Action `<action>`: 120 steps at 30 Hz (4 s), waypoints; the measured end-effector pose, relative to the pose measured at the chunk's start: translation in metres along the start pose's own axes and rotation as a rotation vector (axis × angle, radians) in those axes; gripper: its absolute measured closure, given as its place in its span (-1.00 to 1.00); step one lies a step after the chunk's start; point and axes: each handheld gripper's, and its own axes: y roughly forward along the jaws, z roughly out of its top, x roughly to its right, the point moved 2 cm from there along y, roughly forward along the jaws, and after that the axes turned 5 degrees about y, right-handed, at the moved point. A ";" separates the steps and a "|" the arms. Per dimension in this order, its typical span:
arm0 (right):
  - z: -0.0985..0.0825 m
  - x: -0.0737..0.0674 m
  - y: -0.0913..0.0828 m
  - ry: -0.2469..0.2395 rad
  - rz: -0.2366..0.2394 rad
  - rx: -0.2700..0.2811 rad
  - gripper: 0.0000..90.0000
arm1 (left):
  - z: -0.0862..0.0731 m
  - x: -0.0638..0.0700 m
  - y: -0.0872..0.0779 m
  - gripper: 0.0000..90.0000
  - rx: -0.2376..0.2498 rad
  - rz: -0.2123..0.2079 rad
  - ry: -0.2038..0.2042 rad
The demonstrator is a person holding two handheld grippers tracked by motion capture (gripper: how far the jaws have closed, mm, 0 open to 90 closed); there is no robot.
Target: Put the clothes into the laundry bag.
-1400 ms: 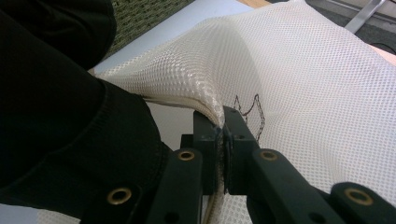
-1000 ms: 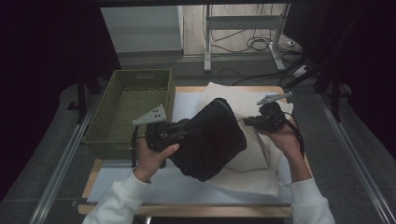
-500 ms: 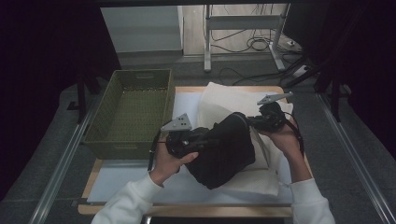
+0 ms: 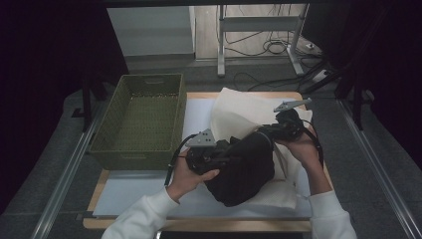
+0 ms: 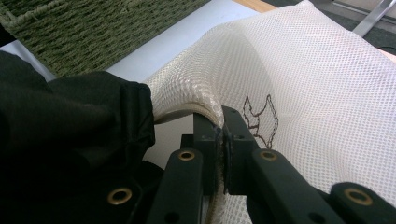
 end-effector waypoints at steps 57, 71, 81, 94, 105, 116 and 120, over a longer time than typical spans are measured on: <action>0.007 -0.040 -0.008 -0.111 0.003 -0.010 0.94 | -0.021 -0.039 0.067 0.76 -0.171 0.206 -0.132; 0.008 -0.041 -0.014 -0.088 0.060 0.017 0.94 | -0.017 -0.049 0.077 0.76 -0.115 0.242 -0.163; 0.009 -0.044 -0.019 -0.088 0.079 0.035 0.94 | -0.005 -0.056 0.097 0.76 -0.068 0.294 -0.135; 0.007 -0.034 -0.016 -0.064 0.074 0.038 0.94 | -0.005 -0.045 0.087 -0.19 -0.040 0.192 -0.078; 0.006 -0.030 -0.016 -0.055 0.063 0.041 0.94 | 0.012 -0.015 0.038 -0.54 0.035 0.158 0.017; 0.005 -0.029 -0.016 -0.049 0.062 0.040 0.94 | -0.014 -0.015 0.011 -0.42 -0.041 0.162 0.008; 0.005 -0.028 -0.016 -0.048 0.062 0.039 0.94 | -0.028 -0.013 0.002 -0.08 -0.070 0.158 0.025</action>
